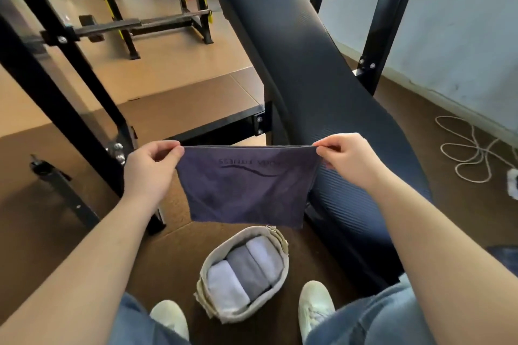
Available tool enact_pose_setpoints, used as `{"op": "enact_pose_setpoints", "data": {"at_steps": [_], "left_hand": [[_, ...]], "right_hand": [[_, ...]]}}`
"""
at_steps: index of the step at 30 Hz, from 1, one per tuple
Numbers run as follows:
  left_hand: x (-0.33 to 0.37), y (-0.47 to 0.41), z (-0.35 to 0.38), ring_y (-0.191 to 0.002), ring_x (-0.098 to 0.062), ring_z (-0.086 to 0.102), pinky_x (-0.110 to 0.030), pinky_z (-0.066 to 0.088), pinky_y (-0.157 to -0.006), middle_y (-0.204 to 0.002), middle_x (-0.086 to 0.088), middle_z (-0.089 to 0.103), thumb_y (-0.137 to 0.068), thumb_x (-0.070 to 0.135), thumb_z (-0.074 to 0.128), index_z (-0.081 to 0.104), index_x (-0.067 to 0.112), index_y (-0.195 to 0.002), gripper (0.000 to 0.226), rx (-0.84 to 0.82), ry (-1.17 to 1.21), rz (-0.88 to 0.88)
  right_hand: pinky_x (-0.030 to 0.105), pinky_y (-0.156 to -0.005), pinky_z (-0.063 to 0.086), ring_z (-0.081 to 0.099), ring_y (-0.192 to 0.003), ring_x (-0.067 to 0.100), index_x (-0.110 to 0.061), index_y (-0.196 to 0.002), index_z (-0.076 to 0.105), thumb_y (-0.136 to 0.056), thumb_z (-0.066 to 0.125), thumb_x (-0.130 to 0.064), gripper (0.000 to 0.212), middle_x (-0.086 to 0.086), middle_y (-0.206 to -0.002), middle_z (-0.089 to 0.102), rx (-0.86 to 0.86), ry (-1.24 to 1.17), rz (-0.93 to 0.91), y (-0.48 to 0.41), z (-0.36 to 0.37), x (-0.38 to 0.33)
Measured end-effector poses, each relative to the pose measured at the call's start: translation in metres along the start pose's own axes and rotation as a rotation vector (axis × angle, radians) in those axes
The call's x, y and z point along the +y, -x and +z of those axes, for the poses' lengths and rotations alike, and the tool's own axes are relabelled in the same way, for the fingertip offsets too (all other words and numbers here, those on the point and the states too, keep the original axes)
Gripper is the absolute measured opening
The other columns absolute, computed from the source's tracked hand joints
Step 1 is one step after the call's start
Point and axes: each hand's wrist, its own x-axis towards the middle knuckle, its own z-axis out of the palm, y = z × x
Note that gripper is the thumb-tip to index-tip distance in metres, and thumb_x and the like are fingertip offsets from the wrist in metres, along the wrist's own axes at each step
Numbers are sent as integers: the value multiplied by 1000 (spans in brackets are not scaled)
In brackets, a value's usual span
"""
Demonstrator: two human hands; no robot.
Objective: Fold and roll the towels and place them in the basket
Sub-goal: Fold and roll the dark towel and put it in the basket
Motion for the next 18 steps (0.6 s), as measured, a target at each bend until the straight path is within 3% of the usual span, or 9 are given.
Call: {"op": "enact_pose_setpoints", "data": {"at_steps": [5, 9, 13, 18], "left_hand": [[3, -4, 13, -92, -18, 70, -49, 62, -87, -94, 11, 72, -91, 29, 71, 71, 37, -82, 12, 83, 41, -98], [13, 6, 34, -92, -21, 70, -47, 64, -80, -97, 3, 72, -94, 19, 67, 71, 32, -89, 14, 3, 106, -136], [26, 29, 59, -90, -16, 70, -27, 61, -64, -97, 2, 71, -98, 10, 64, 69, 28, -91, 20, -131, 165, -145], [31, 54, 83, -95, -17, 71, -30, 64, -72, -101, -3, 71, -97, 8, 66, 70, 20, -102, 13, -295, 224, -190]], "right_hand": [[28, -66, 62, 76, -70, 14, -22, -88, 79, -87, 68, -12, 15, -1, -78, 78, -6, -242, 207, 2, 15, -9], [28, -60, 58, 73, -65, 15, -11, -93, 73, -90, 67, -7, 8, 9, -81, 76, 4, -454, 368, 8, 26, -14], [27, -62, 60, 69, -63, 13, -12, -91, 72, -91, 69, -8, 5, 5, -78, 73, 23, -494, 362, 12, 37, -19], [35, -70, 65, 72, -65, 13, -21, -86, 77, -87, 74, -15, 7, -3, -74, 77, 41, -364, 227, 20, 53, -23]]}}
